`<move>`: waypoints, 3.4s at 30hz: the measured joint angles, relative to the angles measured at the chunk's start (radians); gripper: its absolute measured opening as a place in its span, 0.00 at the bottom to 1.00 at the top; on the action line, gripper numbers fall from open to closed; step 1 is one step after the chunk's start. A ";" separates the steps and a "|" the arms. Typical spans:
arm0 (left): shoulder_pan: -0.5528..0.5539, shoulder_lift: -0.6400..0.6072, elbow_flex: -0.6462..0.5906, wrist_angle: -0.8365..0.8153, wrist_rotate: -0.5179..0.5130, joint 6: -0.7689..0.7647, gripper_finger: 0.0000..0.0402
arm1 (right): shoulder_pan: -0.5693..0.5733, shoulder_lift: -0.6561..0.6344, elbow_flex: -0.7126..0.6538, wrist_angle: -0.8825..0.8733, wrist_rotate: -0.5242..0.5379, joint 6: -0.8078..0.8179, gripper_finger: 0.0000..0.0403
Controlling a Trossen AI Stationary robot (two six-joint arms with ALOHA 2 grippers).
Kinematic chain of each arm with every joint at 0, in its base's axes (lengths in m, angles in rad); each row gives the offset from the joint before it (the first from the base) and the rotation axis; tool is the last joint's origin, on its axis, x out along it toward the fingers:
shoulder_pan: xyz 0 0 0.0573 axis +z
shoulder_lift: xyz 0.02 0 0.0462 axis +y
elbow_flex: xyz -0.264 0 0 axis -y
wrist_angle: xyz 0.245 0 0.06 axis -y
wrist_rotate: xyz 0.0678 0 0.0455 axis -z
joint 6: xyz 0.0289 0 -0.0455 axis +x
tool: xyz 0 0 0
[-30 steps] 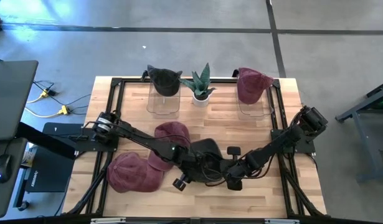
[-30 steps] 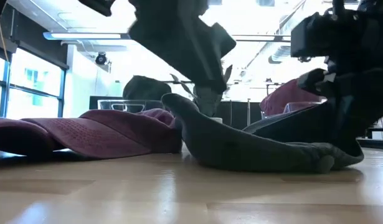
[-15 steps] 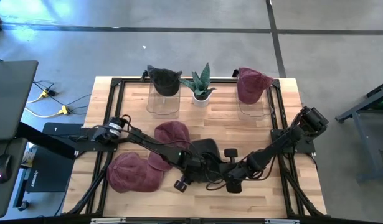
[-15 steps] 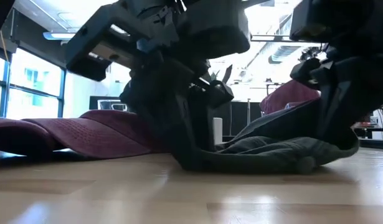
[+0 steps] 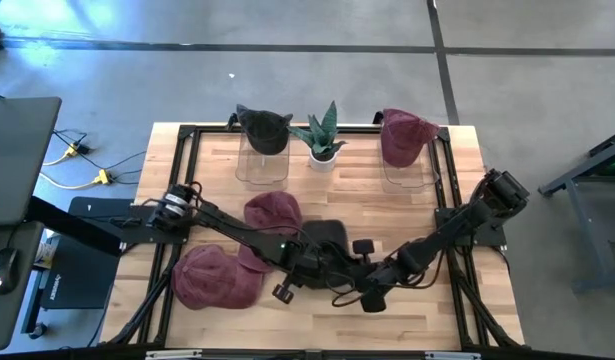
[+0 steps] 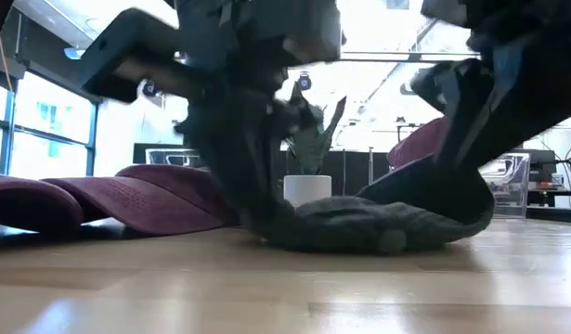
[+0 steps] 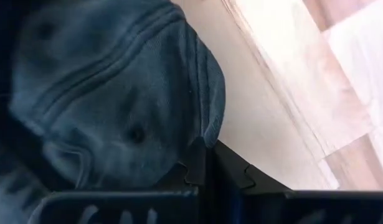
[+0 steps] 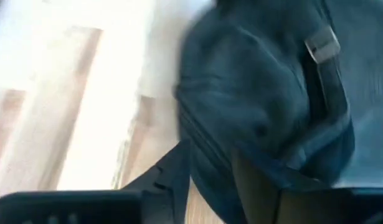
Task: Pick & Place hat
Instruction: Put the black cap into the left transparent bin
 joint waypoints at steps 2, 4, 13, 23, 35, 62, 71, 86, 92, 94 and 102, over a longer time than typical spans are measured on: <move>0.000 -0.031 0.000 -0.020 -0.032 0.000 0.01 | 0.020 -0.006 0.000 0.030 0.015 -0.087 0.32; 0.000 -0.064 0.000 -0.021 -0.052 0.000 0.01 | 0.045 -0.007 0.001 0.057 0.045 -0.206 0.36; 0.001 -0.197 0.001 -0.014 -0.073 0.000 0.00 | 0.098 0.054 0.001 0.068 0.227 -0.377 0.54; 0.002 -0.243 0.002 0.049 -0.175 -0.045 0.00 | 0.084 0.140 0.001 0.134 0.374 -0.170 0.55; 0.002 -0.317 0.002 0.073 -0.048 -0.035 0.00 | 0.078 -0.032 0.000 0.145 0.226 -0.197 0.05; 0.172 -0.079 0.003 0.489 0.567 -0.111 0.55 | -0.102 -0.250 0.000 0.183 -0.529 -0.277 0.01; 0.149 0.010 0.002 0.782 0.821 -0.295 0.56 | -0.068 -0.252 0.000 0.158 -0.473 -0.278 0.02; 0.115 0.055 0.004 0.992 0.607 -0.705 0.56 | -0.016 -0.252 -0.001 0.093 -0.321 -0.189 0.01; 0.116 0.057 0.003 0.989 0.580 -0.741 0.56 | -0.016 -0.250 -0.003 0.078 -0.303 -0.186 0.03; 0.117 0.057 0.003 0.971 0.563 -0.732 0.56 | -0.017 -0.250 -0.003 0.068 -0.302 -0.186 0.02; 0.129 0.056 0.005 0.920 0.519 -0.653 0.55 | -0.011 -0.250 -0.003 0.053 -0.294 -0.169 0.02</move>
